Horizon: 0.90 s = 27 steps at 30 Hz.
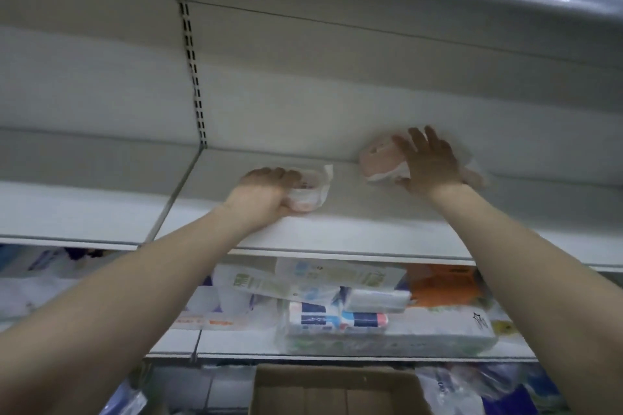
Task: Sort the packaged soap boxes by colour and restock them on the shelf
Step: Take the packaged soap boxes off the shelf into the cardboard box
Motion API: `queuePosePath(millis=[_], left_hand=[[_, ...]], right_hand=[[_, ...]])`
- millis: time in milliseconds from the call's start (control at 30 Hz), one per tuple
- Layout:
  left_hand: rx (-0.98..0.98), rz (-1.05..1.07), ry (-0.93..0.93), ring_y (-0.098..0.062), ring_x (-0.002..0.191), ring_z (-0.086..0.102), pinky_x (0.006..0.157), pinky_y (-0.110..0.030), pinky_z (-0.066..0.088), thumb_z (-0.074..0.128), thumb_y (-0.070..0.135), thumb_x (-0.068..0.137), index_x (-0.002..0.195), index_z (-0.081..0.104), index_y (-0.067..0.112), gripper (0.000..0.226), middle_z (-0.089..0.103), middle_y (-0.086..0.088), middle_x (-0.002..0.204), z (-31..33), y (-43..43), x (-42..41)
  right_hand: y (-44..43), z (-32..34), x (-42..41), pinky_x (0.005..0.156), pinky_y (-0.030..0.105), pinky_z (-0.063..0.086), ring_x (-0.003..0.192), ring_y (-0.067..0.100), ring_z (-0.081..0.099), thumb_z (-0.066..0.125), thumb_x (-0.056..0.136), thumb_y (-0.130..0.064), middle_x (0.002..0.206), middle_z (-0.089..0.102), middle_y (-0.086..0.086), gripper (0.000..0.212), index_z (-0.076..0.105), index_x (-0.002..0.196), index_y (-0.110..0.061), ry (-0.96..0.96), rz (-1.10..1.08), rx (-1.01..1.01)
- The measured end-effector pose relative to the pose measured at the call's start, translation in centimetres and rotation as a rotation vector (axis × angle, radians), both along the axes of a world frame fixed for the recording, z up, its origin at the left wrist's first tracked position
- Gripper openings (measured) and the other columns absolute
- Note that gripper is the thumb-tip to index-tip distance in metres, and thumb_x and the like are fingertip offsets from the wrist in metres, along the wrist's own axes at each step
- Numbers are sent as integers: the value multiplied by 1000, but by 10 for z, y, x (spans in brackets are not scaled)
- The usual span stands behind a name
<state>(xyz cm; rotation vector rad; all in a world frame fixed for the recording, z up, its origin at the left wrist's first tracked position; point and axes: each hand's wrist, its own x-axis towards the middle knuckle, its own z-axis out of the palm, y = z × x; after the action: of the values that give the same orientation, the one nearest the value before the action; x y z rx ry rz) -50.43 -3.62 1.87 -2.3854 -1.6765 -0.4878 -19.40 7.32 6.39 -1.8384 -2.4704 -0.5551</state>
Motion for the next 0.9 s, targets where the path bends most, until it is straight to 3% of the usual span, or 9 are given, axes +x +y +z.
queuePosePath(millis=[133, 233, 333, 400, 467, 533, 633, 767, 900], left_hand=[[47, 58, -55, -31, 94, 64, 72, -33, 47, 63, 40, 82, 129, 48, 18, 54, 65, -7, 113, 16, -11, -15], [-30, 95, -224, -30, 101, 62, 76, -31, 46, 59, 41, 83, 134, 40, 21, 58, 59, -6, 125, 31, -15, -27], [-109, 169, -479, -25, 107, 59, 87, -32, 47, 51, 51, 77, 131, 47, 23, 61, 60, -2, 124, 41, -14, -37], [-230, 226, -725, -19, 102, 59, 82, -30, 47, 50, 55, 75, 130, 52, 28, 61, 61, 4, 118, 42, -12, -43], [-379, 268, -921, -17, 99, 61, 76, -29, 47, 50, 57, 75, 125, 57, 30, 58, 63, 7, 112, 38, -11, -50], [-494, 286, -994, -20, 100, 63, 84, -35, 51, 55, 54, 82, 116, 62, 25, 46, 67, 1, 109, 27, -10, -58], [-514, 346, -959, -26, 103, 63, 94, -39, 48, 52, 45, 92, 114, 64, 15, 39, 67, -6, 110, 16, -10, -69], [-321, 483, -591, -27, 115, 57, 92, -29, 44, 52, 37, 95, 134, 54, 18, 43, 60, -7, 130, 9, -9, -81], [-234, 421, -295, -33, 109, 57, 93, -36, 46, 36, 74, 79, 118, 58, 24, 68, 61, -7, 116, 5, -17, -70]], right_hand=[[24, -3, -16, 118, 47, 8, 150, 34, 2, 69, 84, -29, 161, 16, 7, 86, 20, 154, -28, -178, 69, 6], [29, -9, -28, 116, 49, 14, 146, 35, 18, 58, 88, -30, 154, 30, 11, 64, 35, 148, -23, -219, 103, 4], [29, -15, -41, 96, 49, 40, 115, 39, 53, 77, 71, -23, 122, 59, 18, 54, 63, 121, -13, -242, 176, 79], [26, -21, -51, 85, 46, 44, 98, 38, 59, 81, 61, -15, 105, 62, 18, 51, 67, 110, -11, -194, 225, 148], [13, -23, -64, 85, 45, 40, 100, 37, 56, 75, 65, -15, 107, 61, 15, 52, 63, 116, -13, -127, 271, 185], [-1, -23, -78, 86, 44, 36, 106, 36, 54, 71, 66, -19, 115, 59, 12, 58, 59, 123, -17, -59, 304, 189], [-18, -27, -95, 85, 43, 35, 107, 35, 51, 74, 67, -27, 121, 57, 10, 65, 55, 128, -18, -34, 351, 154], [-30, -30, -115, 89, 41, 38, 114, 34, 42, 70, 77, -47, 128, 48, 10, 64, 50, 132, -21, -54, 398, 91], [-28, -18, -130, 93, 39, 34, 115, 31, 38, 55, 77, -70, 120, 54, 5, 67, 51, 127, -26, -4, 327, 66]])
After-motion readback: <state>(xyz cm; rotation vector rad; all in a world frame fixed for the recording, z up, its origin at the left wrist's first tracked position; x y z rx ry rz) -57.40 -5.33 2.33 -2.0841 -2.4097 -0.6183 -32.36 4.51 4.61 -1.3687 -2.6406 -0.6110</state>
